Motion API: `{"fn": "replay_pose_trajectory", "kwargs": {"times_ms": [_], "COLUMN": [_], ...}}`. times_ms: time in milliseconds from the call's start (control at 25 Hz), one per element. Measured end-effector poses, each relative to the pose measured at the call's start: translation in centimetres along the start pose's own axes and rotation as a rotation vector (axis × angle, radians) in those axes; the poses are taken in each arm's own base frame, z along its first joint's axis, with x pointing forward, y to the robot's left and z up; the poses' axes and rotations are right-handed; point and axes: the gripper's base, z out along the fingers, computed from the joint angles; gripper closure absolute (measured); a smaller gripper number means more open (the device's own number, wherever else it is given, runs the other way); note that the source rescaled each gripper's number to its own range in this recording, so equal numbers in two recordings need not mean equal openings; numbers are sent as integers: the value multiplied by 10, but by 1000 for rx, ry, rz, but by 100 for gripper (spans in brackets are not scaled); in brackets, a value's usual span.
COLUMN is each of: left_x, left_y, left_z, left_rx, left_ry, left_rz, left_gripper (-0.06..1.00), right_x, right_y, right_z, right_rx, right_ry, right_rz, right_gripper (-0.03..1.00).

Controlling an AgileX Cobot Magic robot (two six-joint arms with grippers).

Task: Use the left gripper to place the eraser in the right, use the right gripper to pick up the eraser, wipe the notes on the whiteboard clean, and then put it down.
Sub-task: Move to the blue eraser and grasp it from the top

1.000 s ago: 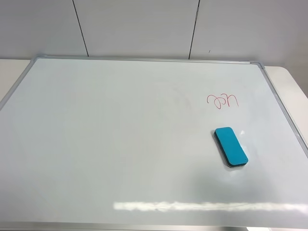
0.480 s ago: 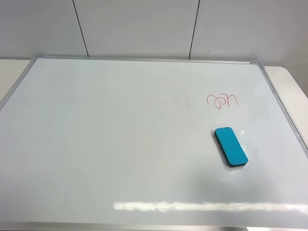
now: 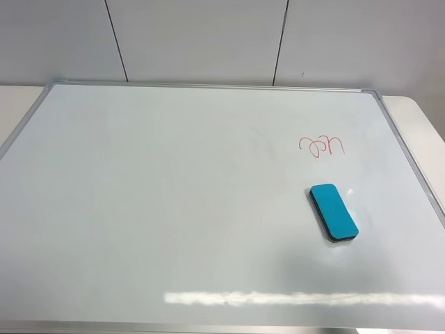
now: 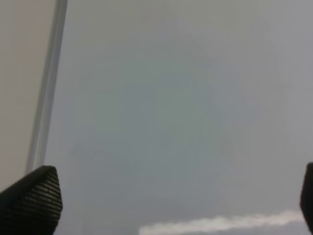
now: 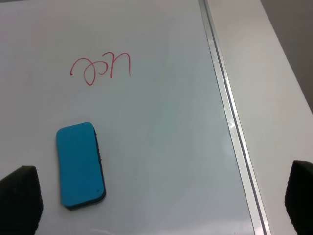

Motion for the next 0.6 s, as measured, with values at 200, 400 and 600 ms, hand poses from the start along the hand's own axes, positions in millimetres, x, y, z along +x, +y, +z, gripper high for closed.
{"fn": "replay_pose_trajectory", "kwargs": {"times_ms": [200, 400, 600], "left_x": [0, 0, 0], "left_y": [0, 0, 0], "left_z": [0, 0, 0], "left_rx": [-1, -1, -1], "left_ry": [0, 0, 0], "left_rz": [0, 0, 0], "left_gripper": [-5, -5, -5], "right_x": [0, 0, 0], "right_y": [0, 0, 0], "right_z": [0, 0, 0], "right_rx": [0, 0, 0], "right_ry": [0, 0, 0], "right_rz": [0, 0, 0], "right_gripper": [-3, -3, -3]}}
